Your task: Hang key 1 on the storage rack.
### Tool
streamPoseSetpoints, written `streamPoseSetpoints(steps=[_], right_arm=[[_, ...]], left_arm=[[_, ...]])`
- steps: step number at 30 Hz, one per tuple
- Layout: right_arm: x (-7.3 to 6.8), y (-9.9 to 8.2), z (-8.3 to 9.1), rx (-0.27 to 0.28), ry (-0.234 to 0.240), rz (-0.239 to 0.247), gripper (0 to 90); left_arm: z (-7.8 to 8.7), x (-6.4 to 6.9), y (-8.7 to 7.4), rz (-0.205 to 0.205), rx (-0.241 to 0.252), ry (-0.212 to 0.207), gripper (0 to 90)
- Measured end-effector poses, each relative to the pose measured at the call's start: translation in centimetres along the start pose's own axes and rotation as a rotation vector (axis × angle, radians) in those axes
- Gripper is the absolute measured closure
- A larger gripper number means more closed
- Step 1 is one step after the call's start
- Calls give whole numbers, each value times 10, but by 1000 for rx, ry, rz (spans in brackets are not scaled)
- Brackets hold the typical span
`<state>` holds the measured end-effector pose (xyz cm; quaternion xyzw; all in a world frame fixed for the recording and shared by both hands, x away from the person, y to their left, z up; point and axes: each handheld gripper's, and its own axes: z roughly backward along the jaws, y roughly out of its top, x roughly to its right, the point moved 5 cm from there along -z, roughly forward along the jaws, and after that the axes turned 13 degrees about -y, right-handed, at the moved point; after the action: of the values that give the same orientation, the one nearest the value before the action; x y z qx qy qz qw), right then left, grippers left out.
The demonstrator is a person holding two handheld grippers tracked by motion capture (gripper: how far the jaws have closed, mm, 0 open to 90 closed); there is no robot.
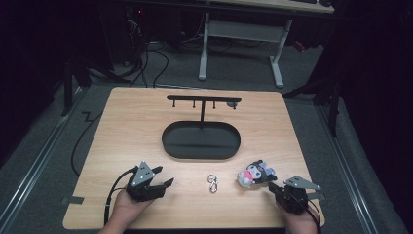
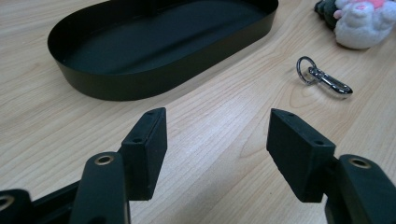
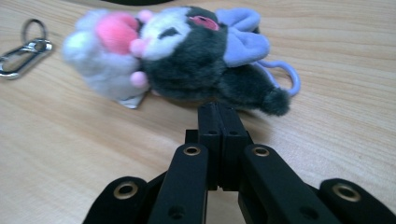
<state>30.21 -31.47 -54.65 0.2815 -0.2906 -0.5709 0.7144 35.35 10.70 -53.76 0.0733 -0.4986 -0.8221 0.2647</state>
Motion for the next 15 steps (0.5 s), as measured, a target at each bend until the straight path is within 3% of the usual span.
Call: streamPoseSetpoints(steps=[6,7,9,12,15], right_arm=[[2,9,-14,-2,-18,-1,900],[4,19,-24,5,-31,3,900],[6,22,-28,7,-33,0,900],[11,40,-51,15,-38,-14,900],[10,48,-57,16,-40,-5,900]], left_arm=[[11,-4,-9,26,-4,24,390],[18,-5,-15,36,-9,48,390],[22,-5,-18,41,-8,58,391],[37,-6,-29,68,-8,91,391],[50,-7,-35,85,6,118,392]])
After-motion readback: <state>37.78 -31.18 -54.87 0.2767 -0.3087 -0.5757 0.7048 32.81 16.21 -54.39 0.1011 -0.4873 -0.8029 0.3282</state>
